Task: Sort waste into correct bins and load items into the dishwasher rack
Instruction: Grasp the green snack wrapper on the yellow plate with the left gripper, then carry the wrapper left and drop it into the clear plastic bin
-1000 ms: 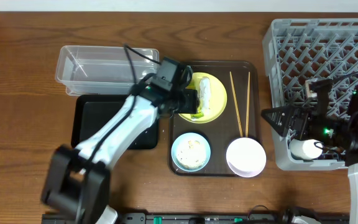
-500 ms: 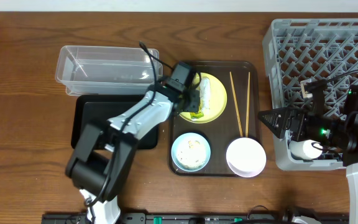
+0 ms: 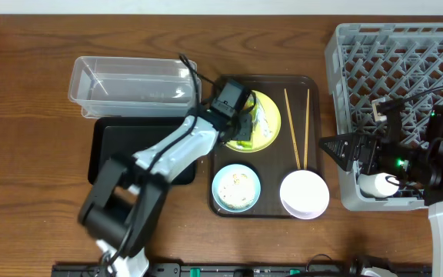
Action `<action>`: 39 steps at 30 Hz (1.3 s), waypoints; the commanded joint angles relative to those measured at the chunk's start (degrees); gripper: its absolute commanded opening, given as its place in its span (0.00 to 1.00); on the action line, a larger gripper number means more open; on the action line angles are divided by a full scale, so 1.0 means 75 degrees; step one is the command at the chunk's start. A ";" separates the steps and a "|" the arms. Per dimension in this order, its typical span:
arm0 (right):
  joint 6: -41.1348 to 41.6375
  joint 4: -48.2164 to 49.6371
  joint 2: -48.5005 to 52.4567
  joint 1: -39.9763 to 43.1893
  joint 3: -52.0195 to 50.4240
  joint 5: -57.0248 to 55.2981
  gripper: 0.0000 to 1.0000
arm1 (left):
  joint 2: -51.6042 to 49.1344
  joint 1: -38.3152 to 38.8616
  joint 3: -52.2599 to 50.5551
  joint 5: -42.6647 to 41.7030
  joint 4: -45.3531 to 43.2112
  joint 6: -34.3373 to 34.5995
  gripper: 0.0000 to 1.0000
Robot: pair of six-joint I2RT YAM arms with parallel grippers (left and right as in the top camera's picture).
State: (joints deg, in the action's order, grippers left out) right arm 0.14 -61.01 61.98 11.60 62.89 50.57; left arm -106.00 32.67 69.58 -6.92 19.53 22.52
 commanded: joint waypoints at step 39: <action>-0.0347 -0.0216 -0.0020 -0.0058 0.0114 0.0026 0.96 | 0.0353 -0.0647 0.0204 0.0058 -0.0606 0.0402 0.69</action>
State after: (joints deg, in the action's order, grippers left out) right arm -1.15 -62.50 61.98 11.60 62.89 50.50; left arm -99.15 26.46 70.63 -6.15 15.05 23.24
